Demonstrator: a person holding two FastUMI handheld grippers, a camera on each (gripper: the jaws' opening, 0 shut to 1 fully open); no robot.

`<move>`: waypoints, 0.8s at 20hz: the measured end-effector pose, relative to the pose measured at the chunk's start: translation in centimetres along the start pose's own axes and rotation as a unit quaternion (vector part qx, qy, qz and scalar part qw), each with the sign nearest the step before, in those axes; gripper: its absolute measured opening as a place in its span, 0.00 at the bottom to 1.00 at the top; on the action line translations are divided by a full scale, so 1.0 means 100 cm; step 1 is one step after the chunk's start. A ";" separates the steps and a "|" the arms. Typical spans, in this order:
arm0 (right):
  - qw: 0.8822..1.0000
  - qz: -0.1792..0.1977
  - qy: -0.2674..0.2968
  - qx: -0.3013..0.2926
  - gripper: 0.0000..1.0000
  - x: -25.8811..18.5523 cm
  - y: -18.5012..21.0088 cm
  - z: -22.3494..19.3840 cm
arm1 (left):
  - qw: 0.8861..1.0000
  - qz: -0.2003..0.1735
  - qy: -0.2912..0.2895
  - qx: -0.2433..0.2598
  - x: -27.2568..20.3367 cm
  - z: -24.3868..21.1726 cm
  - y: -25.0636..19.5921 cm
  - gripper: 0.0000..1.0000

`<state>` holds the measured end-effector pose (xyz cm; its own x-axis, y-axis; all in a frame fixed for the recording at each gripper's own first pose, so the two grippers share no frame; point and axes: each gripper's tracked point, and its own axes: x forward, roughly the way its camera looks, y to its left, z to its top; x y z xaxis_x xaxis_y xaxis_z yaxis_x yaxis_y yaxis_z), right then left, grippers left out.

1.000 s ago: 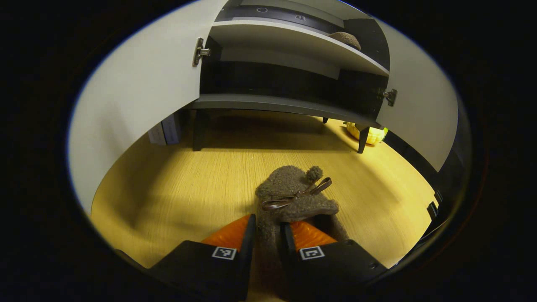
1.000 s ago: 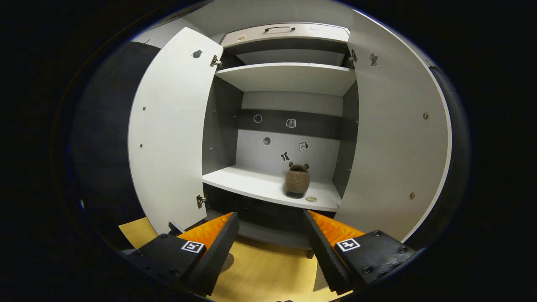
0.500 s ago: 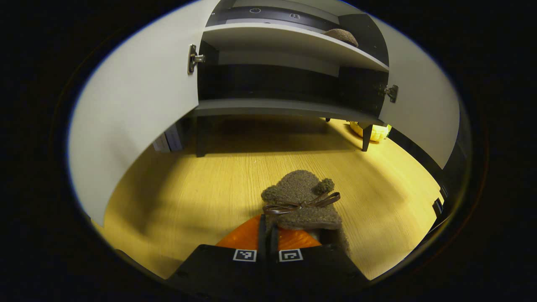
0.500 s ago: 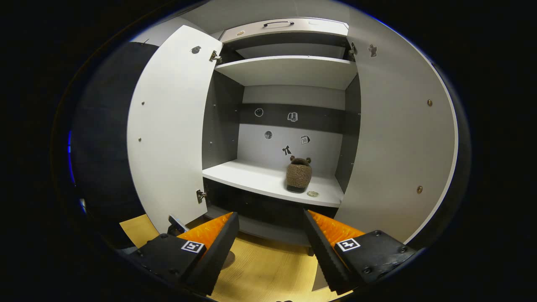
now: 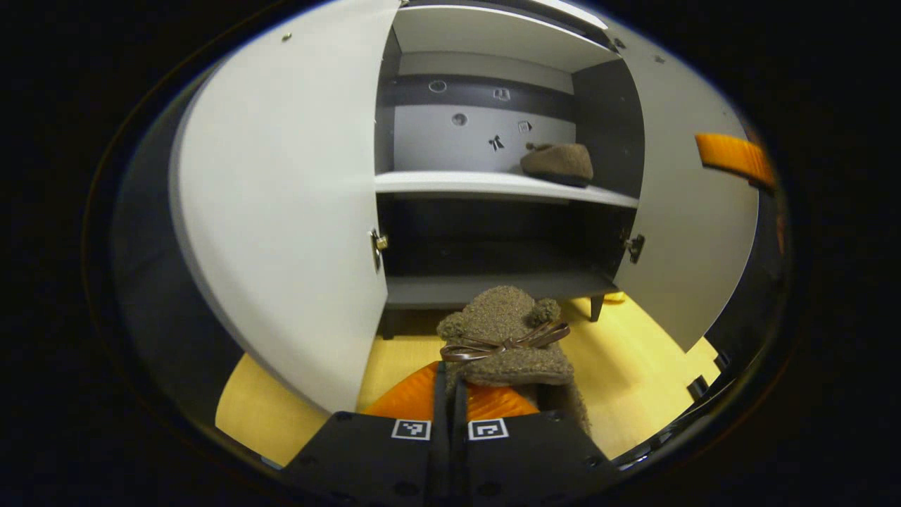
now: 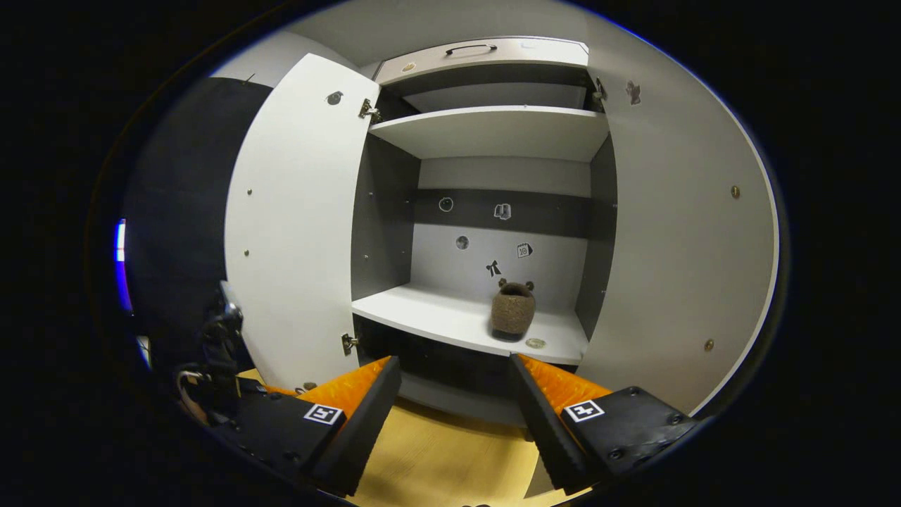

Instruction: Grab one shoe with the right hand and put it into the shoe cabinet, grab the other shoe with the left hand and put it into the shoe cabinet; then close the right door with the right hand and the left door with the left hand.

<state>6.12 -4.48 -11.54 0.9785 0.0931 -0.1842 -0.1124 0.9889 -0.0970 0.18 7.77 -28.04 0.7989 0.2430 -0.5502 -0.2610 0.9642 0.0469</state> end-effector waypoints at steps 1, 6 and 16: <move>1.000 0.005 -0.003 0.003 0.98 0.001 -0.001 0.003 | 1.000 0.007 -0.008 -0.003 -0.010 0.018 0.002 0.05; 0.998 0.059 -0.023 0.013 0.98 0.005 0.003 0.019 | 0.998 0.045 -0.047 -0.006 -0.032 0.101 0.003 0.05; 0.994 0.101 -0.043 0.020 0.98 0.011 0.002 0.041 | 0.993 0.032 -0.112 0.030 0.048 0.256 -0.020 0.05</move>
<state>7.88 -3.68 -7.75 0.9479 0.2981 -0.1121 -0.3029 0.9526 -0.0280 18.44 9.75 -9.44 0.8838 0.3152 -0.3457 -0.2877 0.9489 0.1297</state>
